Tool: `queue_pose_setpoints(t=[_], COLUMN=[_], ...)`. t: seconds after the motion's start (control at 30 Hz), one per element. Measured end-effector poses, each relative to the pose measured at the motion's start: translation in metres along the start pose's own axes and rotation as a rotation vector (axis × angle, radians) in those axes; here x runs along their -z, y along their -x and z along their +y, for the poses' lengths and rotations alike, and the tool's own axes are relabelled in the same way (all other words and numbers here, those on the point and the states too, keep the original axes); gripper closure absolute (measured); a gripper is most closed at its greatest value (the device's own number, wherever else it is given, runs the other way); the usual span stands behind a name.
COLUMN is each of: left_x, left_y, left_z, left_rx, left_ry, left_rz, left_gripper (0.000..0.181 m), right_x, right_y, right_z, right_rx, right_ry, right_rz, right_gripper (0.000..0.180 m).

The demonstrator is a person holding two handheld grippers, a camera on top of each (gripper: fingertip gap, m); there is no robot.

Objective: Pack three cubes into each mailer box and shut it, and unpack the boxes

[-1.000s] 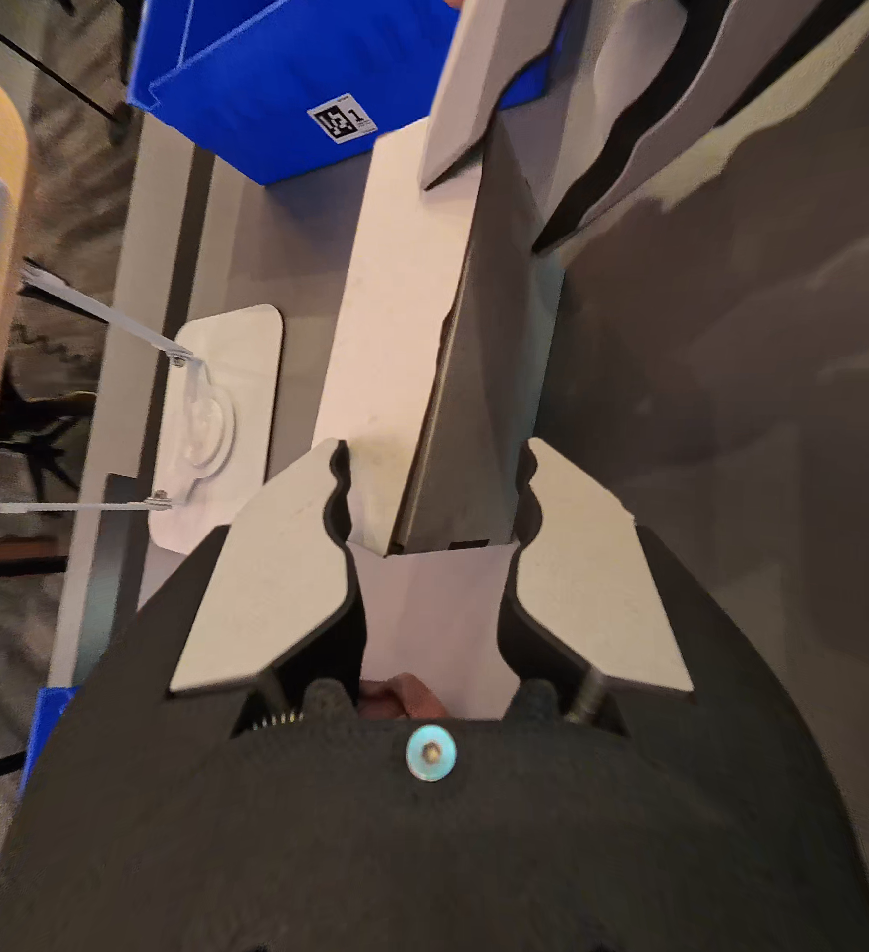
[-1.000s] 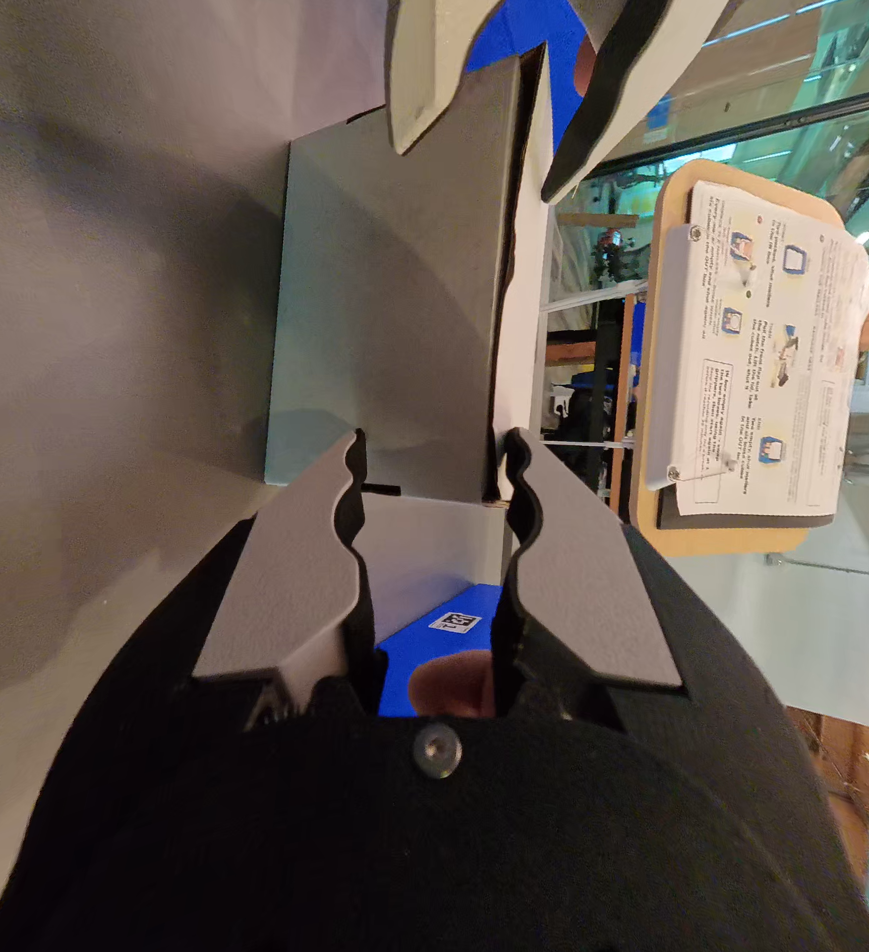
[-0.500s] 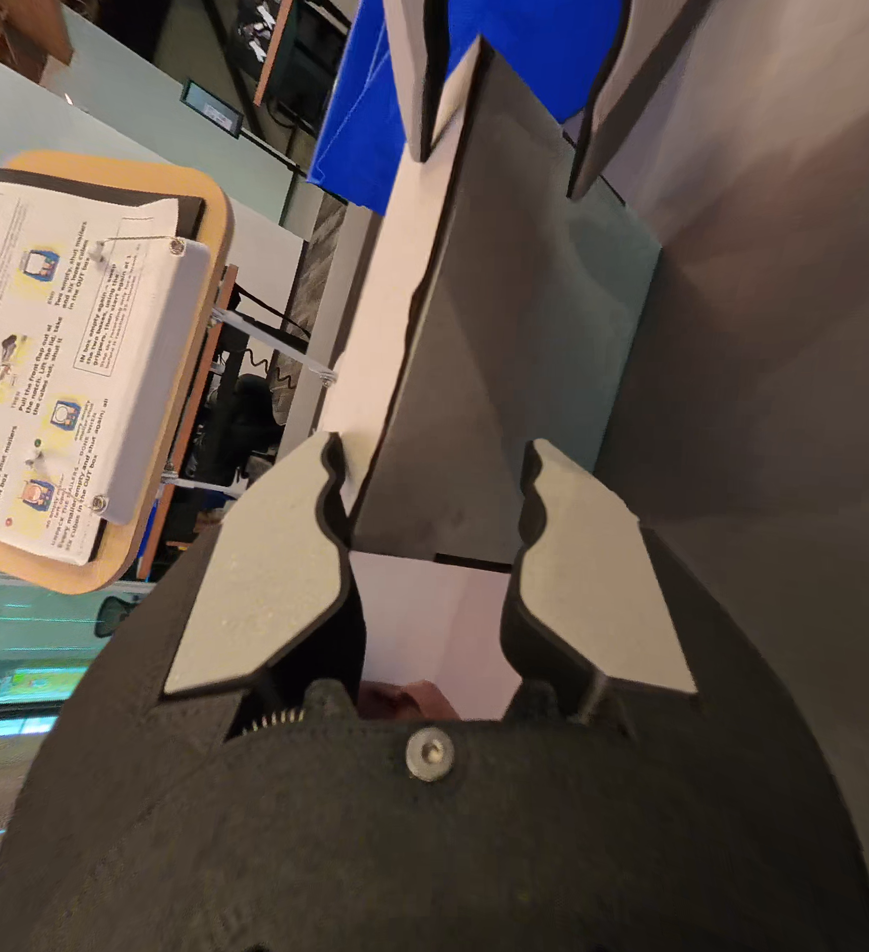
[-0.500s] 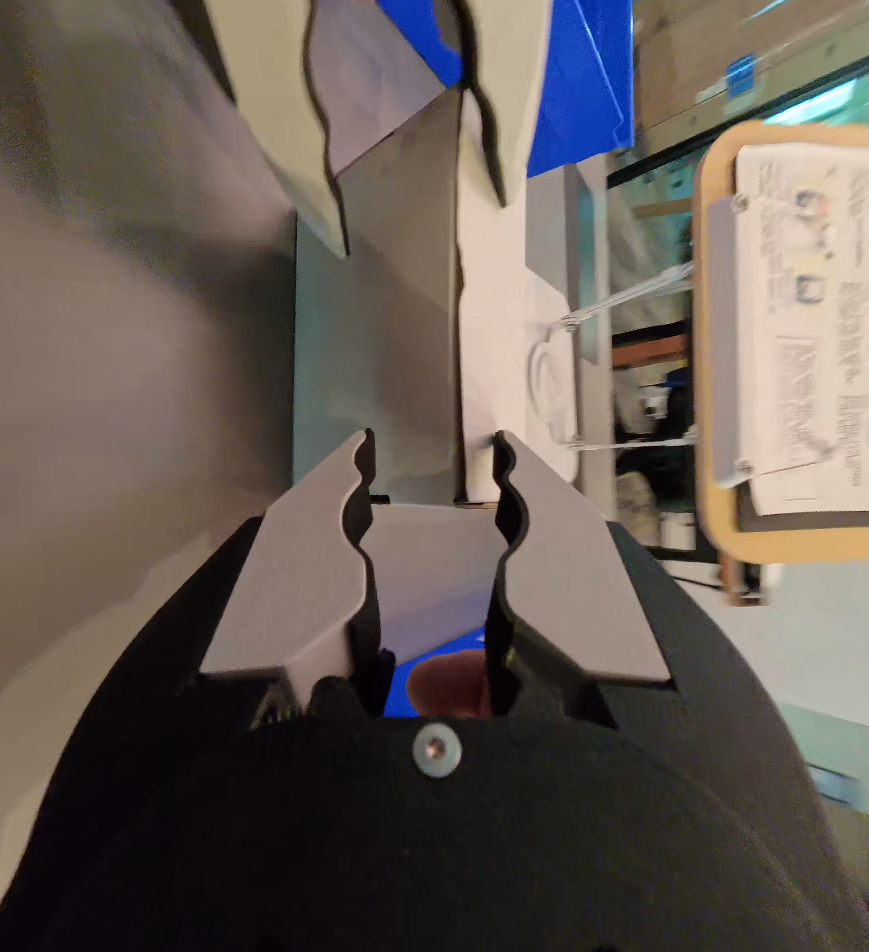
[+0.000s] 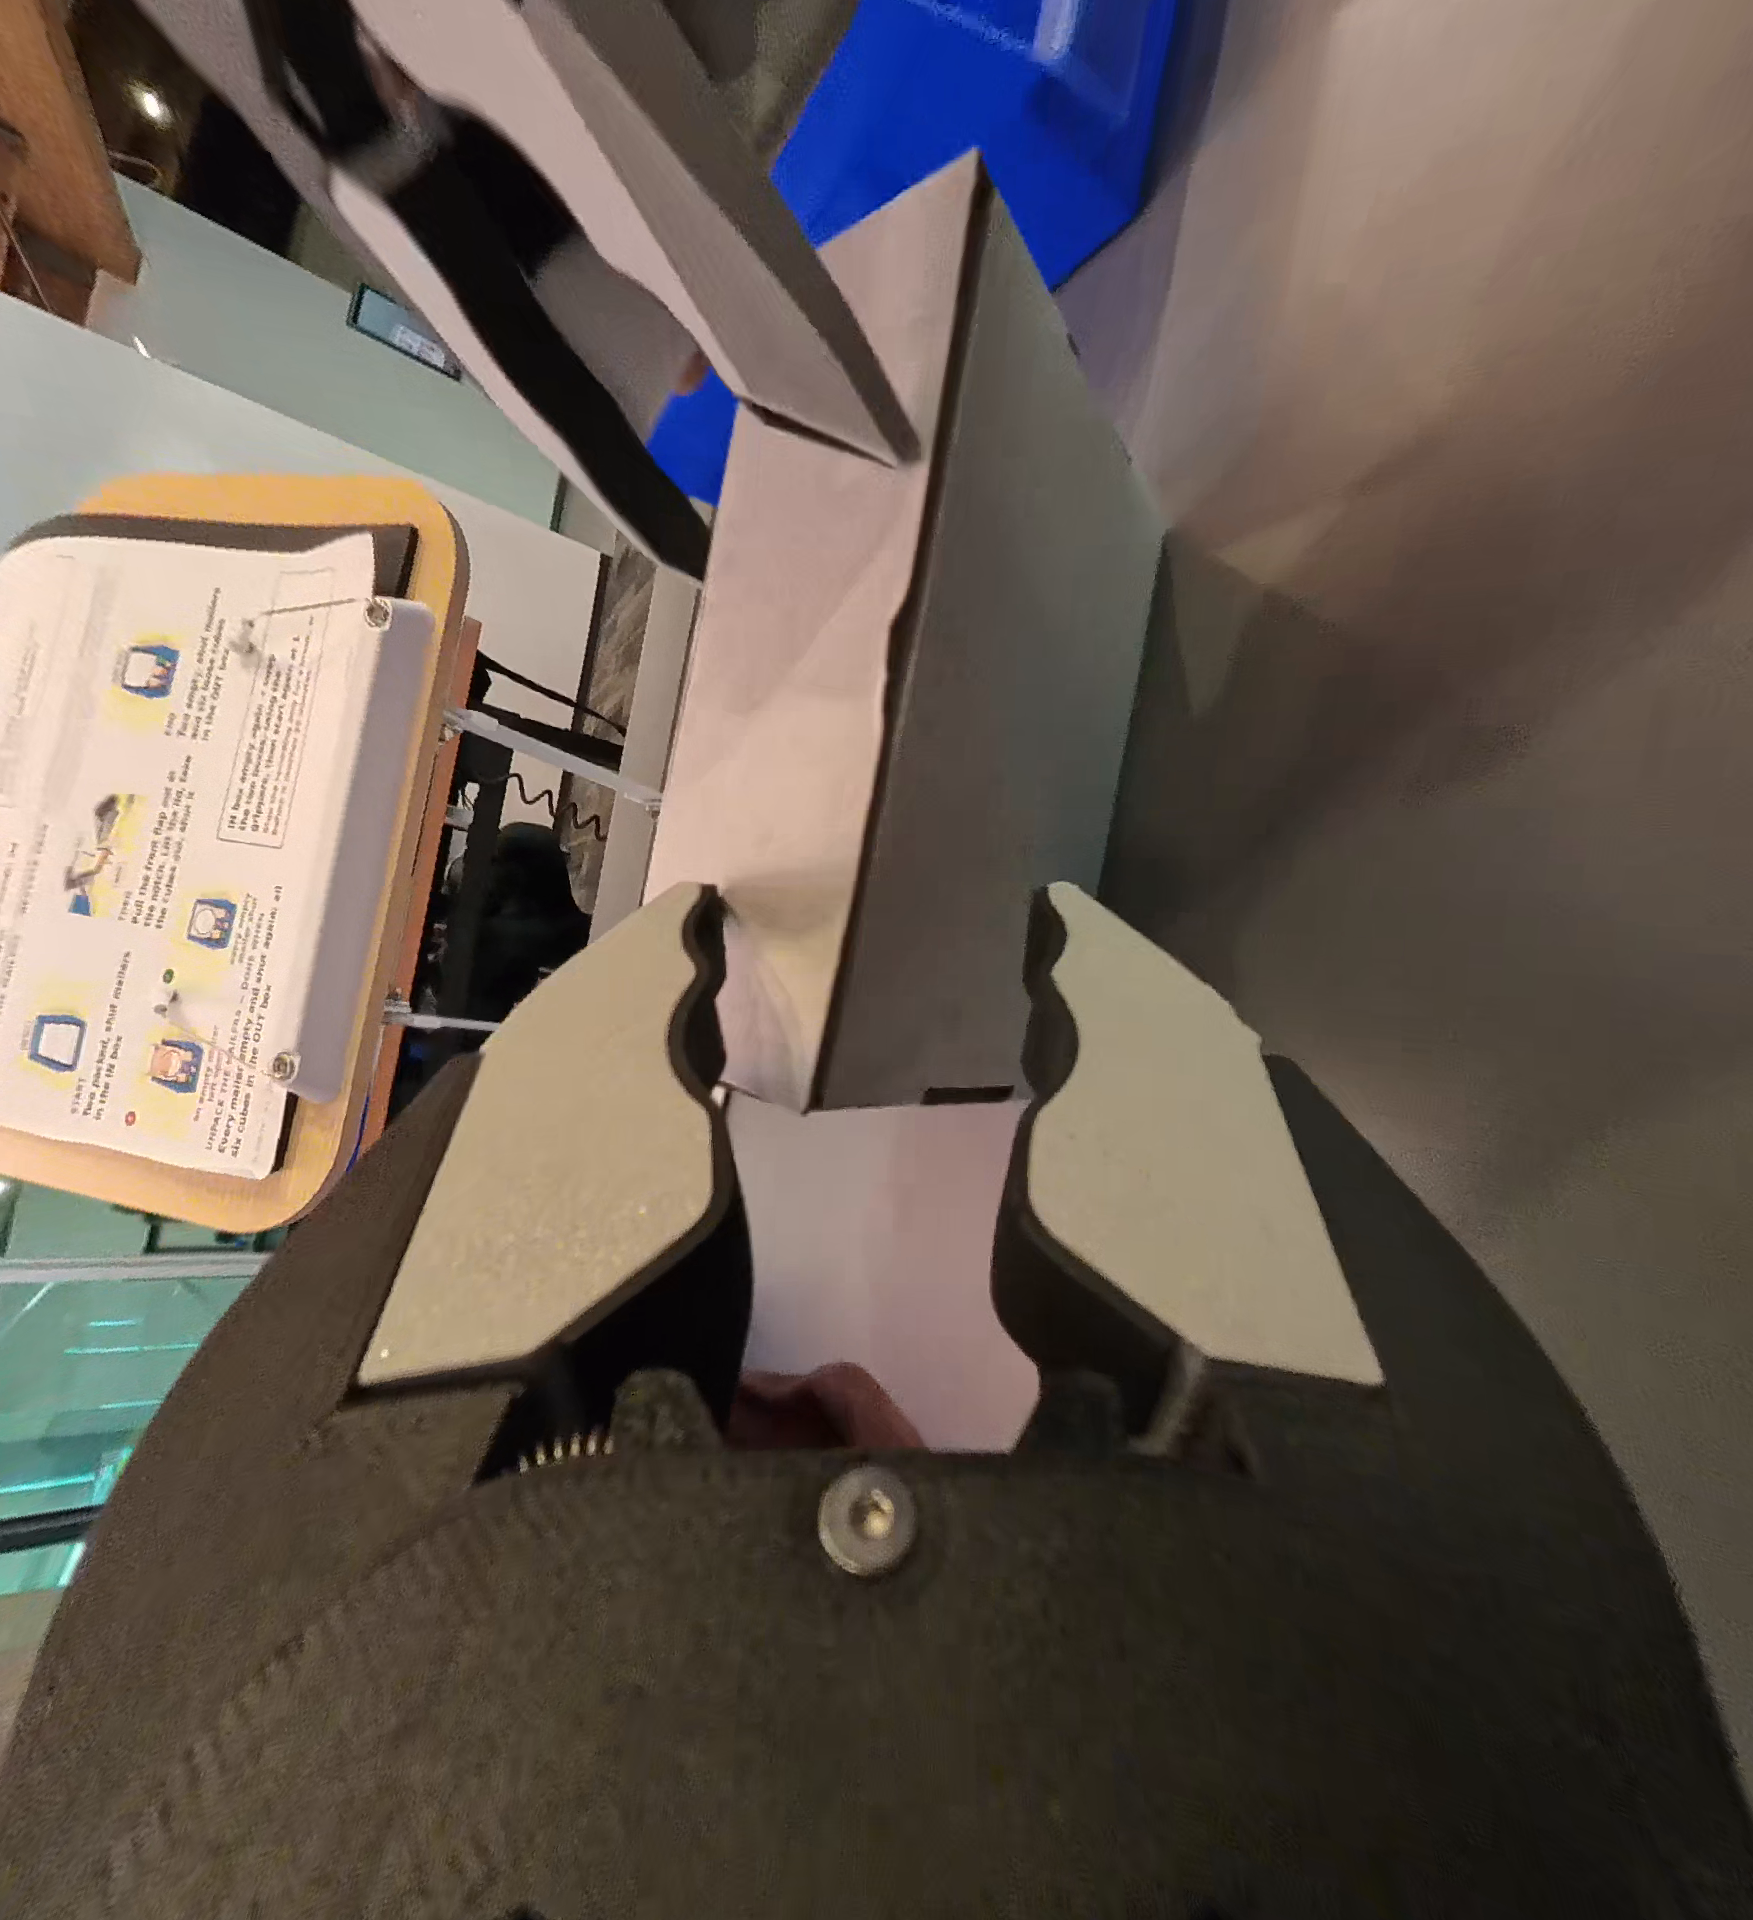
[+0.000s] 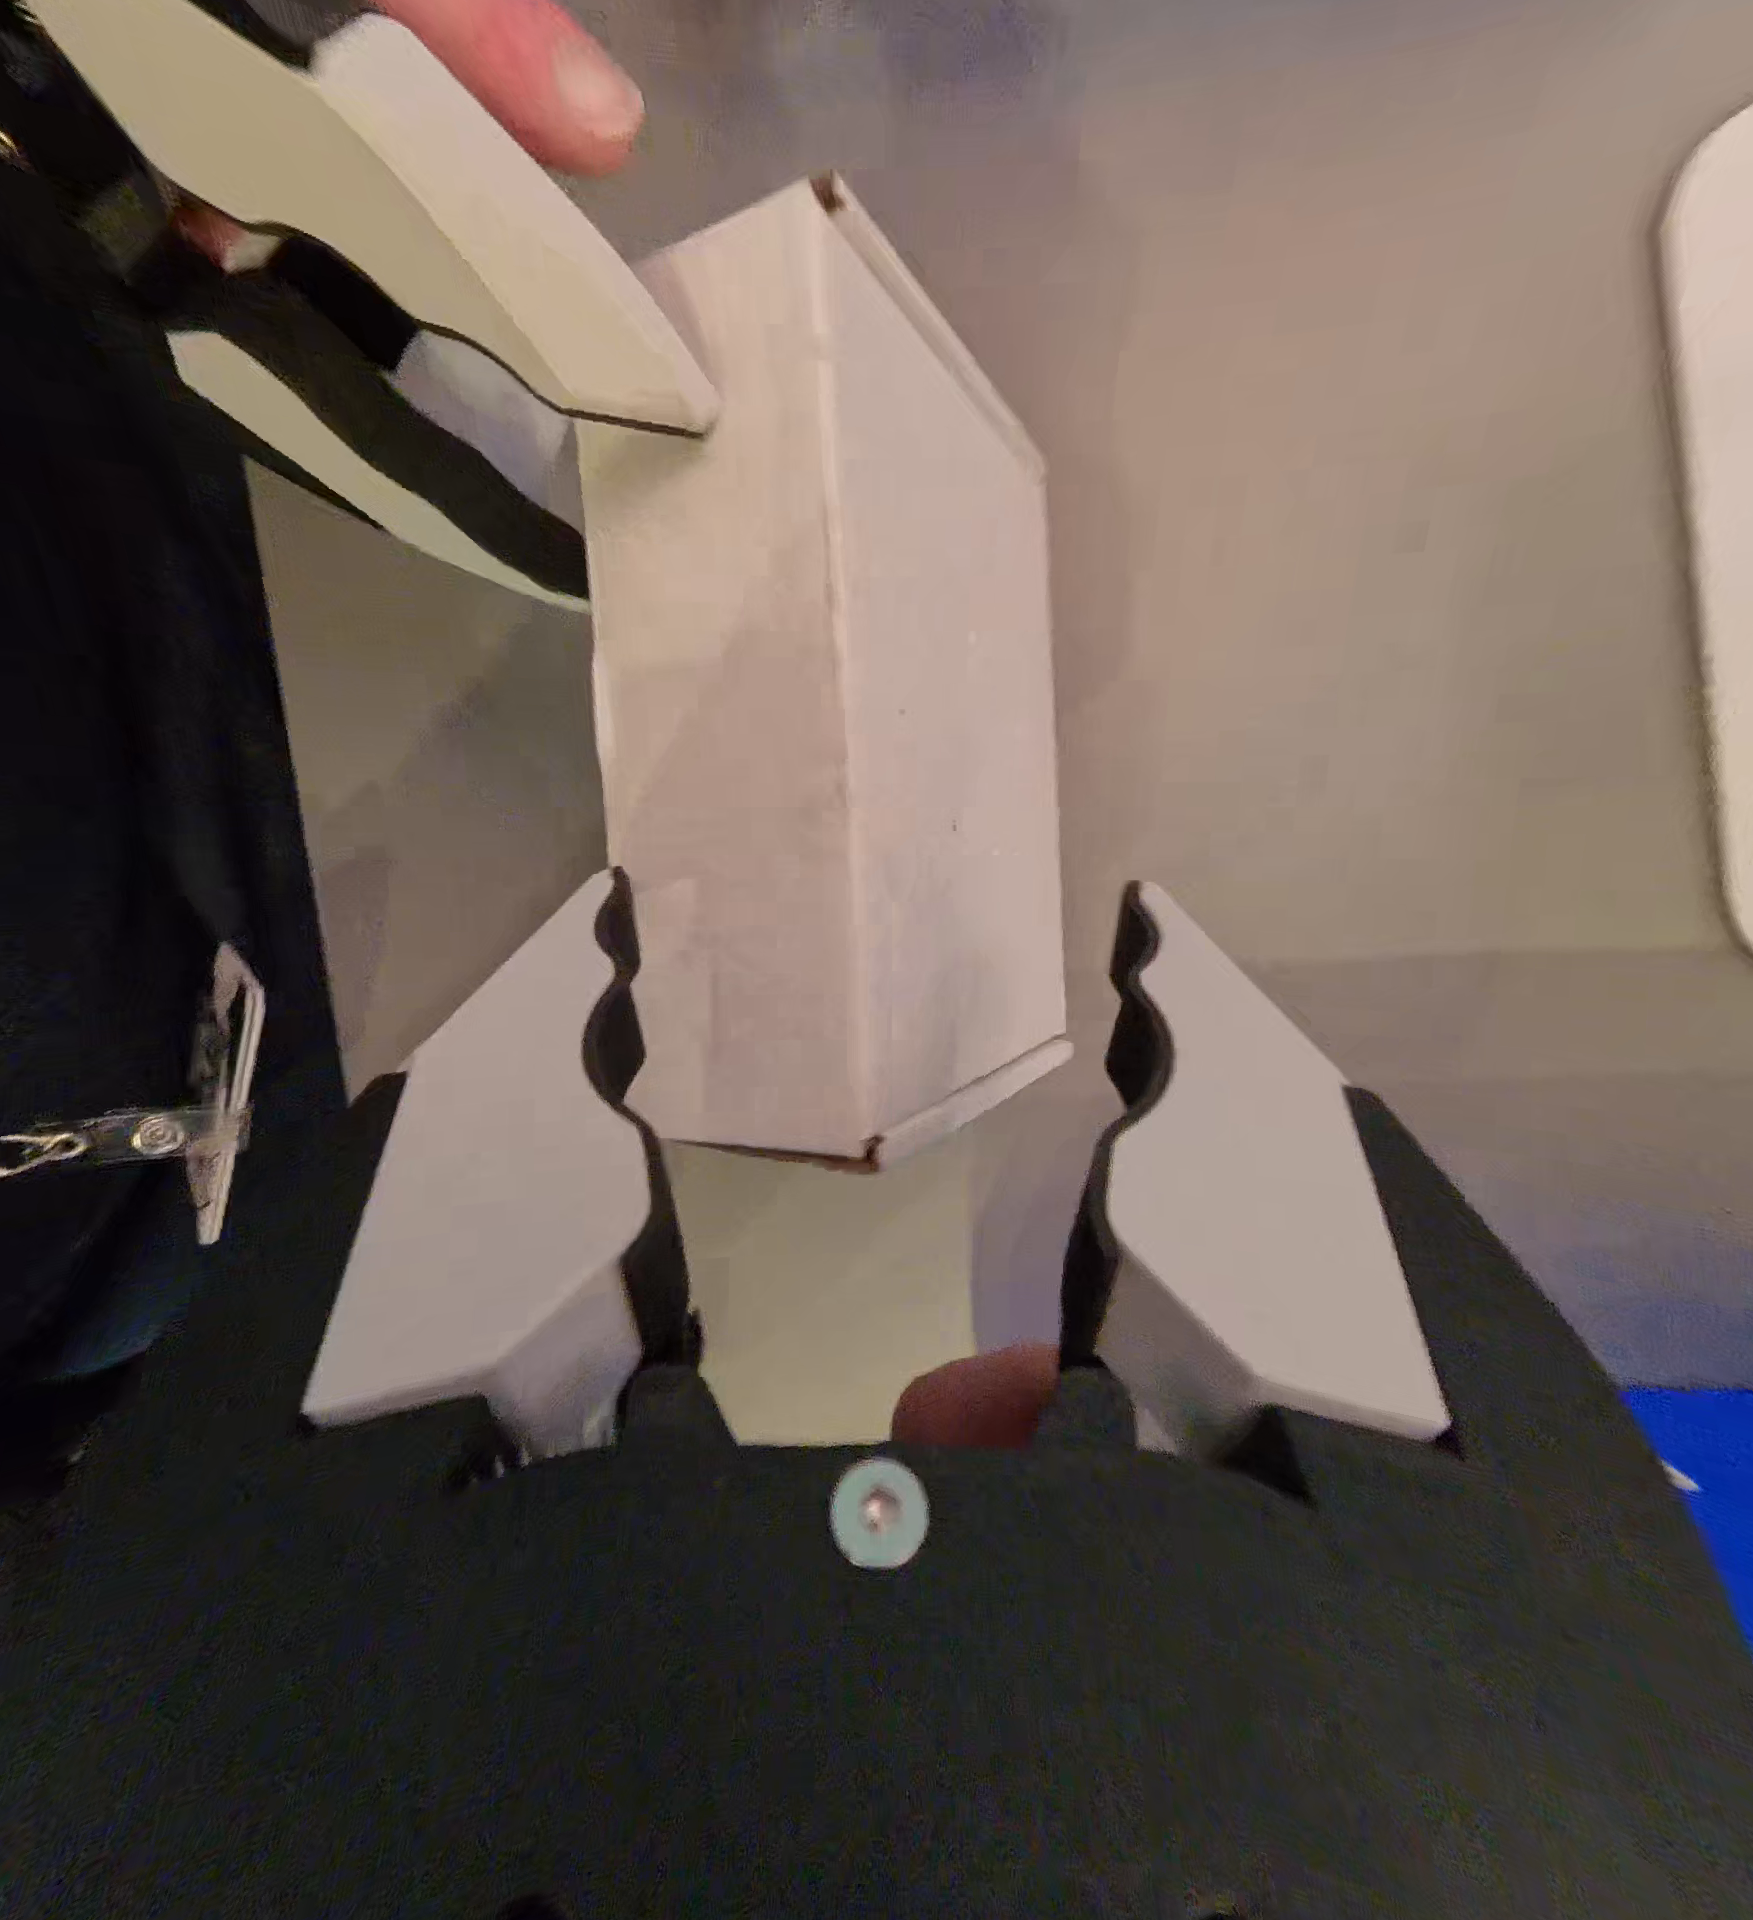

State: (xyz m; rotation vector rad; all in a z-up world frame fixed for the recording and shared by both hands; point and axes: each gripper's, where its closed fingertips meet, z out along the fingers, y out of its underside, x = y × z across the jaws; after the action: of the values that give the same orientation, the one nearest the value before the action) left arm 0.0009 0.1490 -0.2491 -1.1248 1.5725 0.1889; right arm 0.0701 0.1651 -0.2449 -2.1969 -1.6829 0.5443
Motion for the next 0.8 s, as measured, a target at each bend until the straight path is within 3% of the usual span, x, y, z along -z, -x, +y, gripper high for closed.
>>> queue_pose_setpoints(t=[0.13,0.37,0.53,0.57,0.67,0.8], left_x=[0.014,0.021,0.022,0.017,-0.003,-0.01], left_y=[-0.015,-0.043,-0.018,-0.015,-0.016,-0.05], left_z=[-0.005,0.008,0.012,0.018,0.038,0.053], left_rx=[-0.057,-0.075,0.105,0.129,0.246,0.451], left_ry=[-0.02,0.017,0.032,0.07,0.208,0.29], left_rz=[-0.008,0.089,0.117,0.141,0.239,0.473], left_gripper=[0.131,0.136,0.127,0.12,0.065,0.049], right_x=[-0.019,-0.062,-0.07,-0.07,-0.07,-0.07], right_y=[0.009,0.002,-0.005,-0.004,0.006,0.021], right_z=[0.012,0.044,0.045,0.044,0.045,0.047], right_rx=[-0.007,0.013,0.081,0.091,0.132,0.21], right_ry=[0.119,0.281,0.291,0.278,0.269,0.248], right_rz=[-0.039,0.013,0.086,0.084,0.056,0.024], right_gripper=[0.066,0.049,0.046,0.047,0.047,0.047])
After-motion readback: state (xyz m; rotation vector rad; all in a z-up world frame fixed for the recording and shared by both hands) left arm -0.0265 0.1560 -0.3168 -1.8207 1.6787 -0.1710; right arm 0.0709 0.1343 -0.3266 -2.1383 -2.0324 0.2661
